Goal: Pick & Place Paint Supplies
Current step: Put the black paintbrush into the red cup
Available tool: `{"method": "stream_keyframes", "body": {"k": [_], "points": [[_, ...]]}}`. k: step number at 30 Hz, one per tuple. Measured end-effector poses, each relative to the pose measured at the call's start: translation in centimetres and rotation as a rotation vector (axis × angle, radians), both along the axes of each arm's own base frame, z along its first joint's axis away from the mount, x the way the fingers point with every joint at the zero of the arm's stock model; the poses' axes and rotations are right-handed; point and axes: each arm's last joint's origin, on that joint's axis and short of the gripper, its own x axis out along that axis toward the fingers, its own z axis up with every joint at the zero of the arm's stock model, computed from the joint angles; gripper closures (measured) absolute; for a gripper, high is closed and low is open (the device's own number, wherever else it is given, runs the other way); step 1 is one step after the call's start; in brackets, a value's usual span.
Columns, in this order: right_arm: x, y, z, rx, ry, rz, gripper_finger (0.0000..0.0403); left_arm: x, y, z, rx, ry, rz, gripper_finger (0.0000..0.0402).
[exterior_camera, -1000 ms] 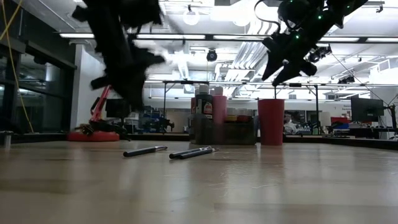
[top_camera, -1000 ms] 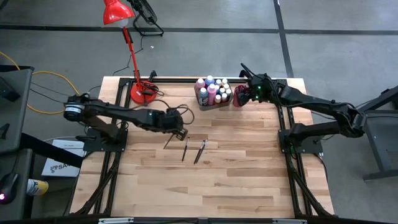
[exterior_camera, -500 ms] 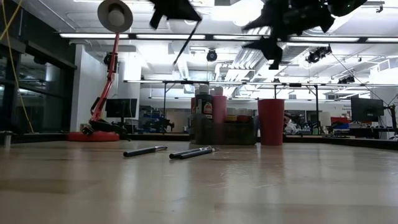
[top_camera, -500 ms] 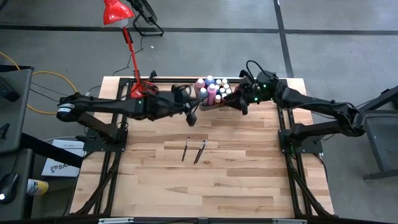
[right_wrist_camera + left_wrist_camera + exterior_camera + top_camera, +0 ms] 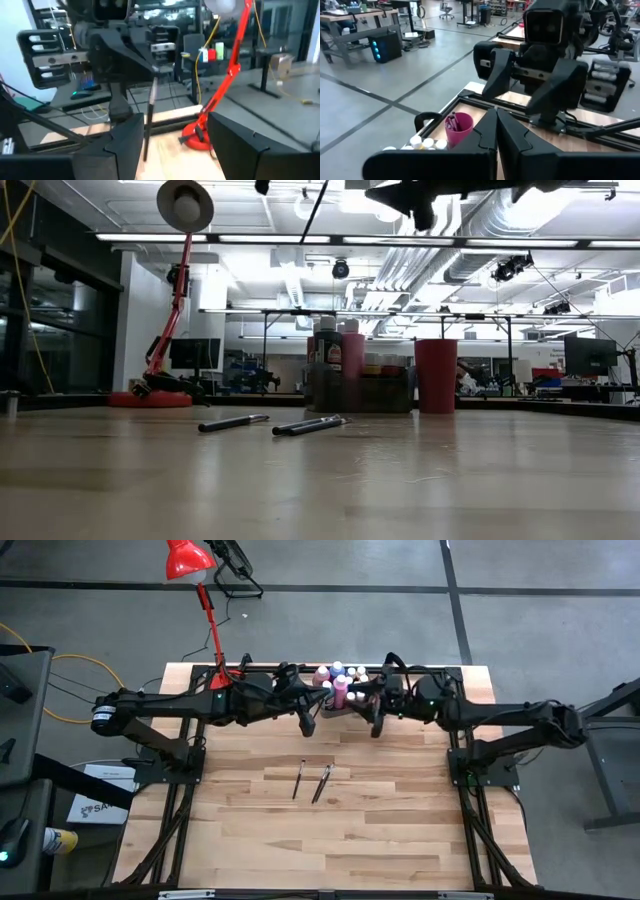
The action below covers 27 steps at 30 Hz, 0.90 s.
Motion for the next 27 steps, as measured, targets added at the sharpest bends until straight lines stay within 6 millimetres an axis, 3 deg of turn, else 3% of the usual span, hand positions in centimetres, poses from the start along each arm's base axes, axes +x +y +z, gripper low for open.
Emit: {"method": "stream_keyframes", "body": {"k": [11, 23, 27], "points": [[3.9, 0.3, -2.4, 0.029, -0.081, 0.033, 0.0190, 0.0, -0.1, 0.0, -0.006, -0.004, -0.021, 0.0401], [6.3, 0.4, -2.1, 0.068, -0.156, 0.100, 0.0190, 0.1, -0.2, 0.3, -0.008, -0.030, -0.061, 0.0401], [6.6, 0.3, -2.2, 0.073, -0.144, 0.080, 0.0213, 0.3, -0.2, 0.2, -0.007, -0.031, -0.073, 0.0401]]}}
